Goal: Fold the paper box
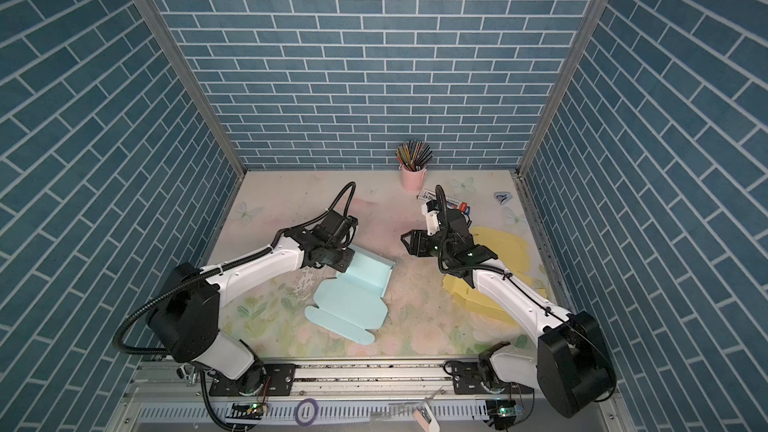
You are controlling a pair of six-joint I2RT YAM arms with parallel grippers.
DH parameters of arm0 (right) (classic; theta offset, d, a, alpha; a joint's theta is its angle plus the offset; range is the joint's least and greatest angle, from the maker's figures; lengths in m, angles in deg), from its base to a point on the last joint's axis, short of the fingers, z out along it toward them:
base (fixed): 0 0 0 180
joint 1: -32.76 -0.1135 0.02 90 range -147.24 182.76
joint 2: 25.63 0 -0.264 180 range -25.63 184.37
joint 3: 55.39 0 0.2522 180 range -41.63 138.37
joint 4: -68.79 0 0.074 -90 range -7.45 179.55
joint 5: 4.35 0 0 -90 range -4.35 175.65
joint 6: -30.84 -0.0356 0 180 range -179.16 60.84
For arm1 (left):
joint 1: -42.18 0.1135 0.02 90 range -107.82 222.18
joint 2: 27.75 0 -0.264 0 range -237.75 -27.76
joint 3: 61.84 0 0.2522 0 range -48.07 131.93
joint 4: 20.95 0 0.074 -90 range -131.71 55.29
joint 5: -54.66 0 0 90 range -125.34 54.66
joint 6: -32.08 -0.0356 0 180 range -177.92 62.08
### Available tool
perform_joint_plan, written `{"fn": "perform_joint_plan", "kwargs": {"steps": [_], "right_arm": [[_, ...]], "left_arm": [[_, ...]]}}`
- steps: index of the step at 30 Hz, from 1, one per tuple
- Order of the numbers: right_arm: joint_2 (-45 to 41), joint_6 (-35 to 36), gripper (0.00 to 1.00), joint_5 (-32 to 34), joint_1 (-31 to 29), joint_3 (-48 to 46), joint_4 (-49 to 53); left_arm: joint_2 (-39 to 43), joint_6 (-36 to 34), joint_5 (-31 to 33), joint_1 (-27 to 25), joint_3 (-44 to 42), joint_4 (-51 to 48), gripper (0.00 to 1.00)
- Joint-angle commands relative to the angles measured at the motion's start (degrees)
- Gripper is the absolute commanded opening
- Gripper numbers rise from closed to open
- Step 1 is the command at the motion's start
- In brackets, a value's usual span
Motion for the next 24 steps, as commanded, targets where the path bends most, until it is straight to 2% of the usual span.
{"fn": "perform_joint_plan", "kwargs": {"steps": [1,5,11,19,24], "right_arm": [[-2.37,-2.26,0.62,-1.62,0.97,-1.29,-3.08],[-3.35,-3.04,0.62,-2.05,1.76,-3.82,-5.64],[-4.56,-4.21,0.62,-2.33,2.34,-7.85,-10.03],[-7.07,-3.12,0.61,-3.1,3.37,-9.44,-9.52],[-8.0,-1.76,0.61,-2.99,4.11,-9.86,-8.28]], "left_arm": [[-1.68,0.54,0.3,-0.3,3.27,-6.7,0.0],[-6.48,1.1,2.1,-0.3,7.81,-13.96,0.0],[-11.83,0.52,3.27,-0.3,11.99,-19.43,0.0],[-18.34,0.44,4.0,-0.3,16.57,-21.1,0.0],[-21.82,0.86,2.96,-0.21,19.29,-21.21,0.06]]}}
